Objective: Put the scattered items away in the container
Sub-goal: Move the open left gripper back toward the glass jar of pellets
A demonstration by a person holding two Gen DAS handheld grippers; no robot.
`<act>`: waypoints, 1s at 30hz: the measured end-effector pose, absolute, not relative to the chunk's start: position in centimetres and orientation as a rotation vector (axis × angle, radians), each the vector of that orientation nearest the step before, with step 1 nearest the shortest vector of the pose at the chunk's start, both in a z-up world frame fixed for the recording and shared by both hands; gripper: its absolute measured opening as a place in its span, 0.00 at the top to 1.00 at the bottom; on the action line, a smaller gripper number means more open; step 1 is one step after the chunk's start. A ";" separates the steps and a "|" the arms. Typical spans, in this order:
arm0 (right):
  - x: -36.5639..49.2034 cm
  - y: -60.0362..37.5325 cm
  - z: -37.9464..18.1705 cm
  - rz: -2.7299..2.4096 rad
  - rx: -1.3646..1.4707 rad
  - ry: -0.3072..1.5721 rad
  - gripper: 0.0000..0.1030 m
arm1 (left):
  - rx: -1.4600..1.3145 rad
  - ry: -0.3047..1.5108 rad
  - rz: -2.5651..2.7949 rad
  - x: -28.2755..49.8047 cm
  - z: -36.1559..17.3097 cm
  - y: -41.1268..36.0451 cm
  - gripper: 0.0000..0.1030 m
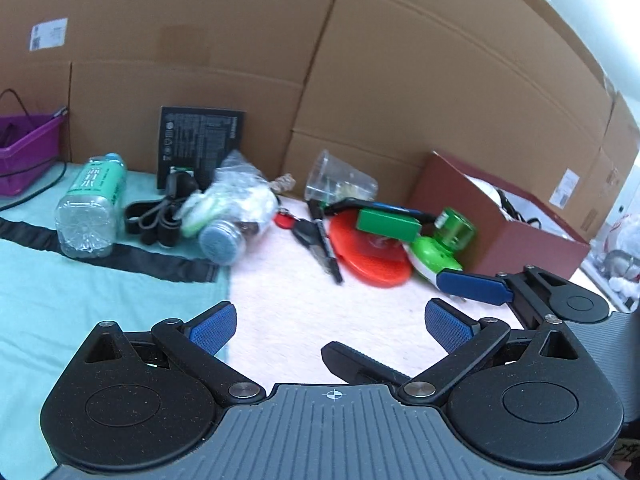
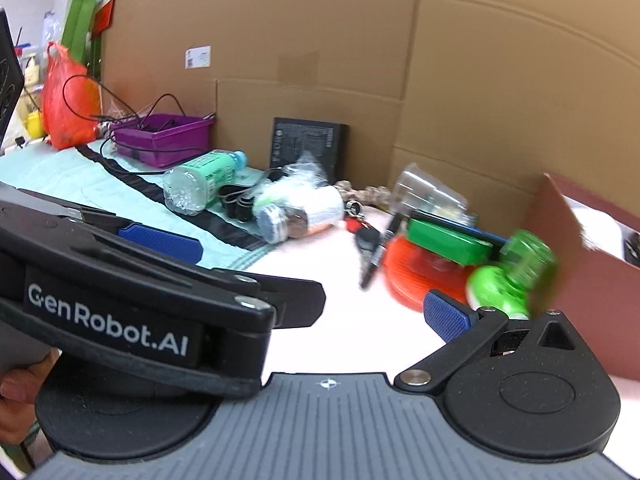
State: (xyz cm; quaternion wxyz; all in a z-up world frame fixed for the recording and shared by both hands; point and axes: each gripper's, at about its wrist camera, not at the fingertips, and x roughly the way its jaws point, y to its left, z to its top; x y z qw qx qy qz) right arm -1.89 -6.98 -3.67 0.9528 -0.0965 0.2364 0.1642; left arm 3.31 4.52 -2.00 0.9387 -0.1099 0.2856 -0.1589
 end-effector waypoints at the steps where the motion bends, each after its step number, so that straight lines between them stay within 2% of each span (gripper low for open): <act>1: -1.5 -6.5 -3.6 0.335 -0.200 0.481 0.00 | -0.228 0.586 -0.317 3.8 -2.1 5.0 0.00; 7: 1.3 -5.1 -3.9 0.332 -0.198 0.484 0.00 | -0.263 0.600 -0.317 6.9 -2.5 7.2 0.00; 15: 4.6 -4.0 -4.7 0.370 -0.200 0.496 0.00 | -0.331 0.658 -0.357 10.9 -2.8 9.6 0.06; 19: 6.2 -3.4 -5.0 0.398 -0.190 0.503 0.02 | -0.322 0.673 -0.376 12.8 -2.8 9.9 0.11; 30: 10.4 -1.9 -6.1 0.433 -0.193 0.532 0.08 | -0.299 0.729 -0.402 16.4 -3.9 9.8 0.15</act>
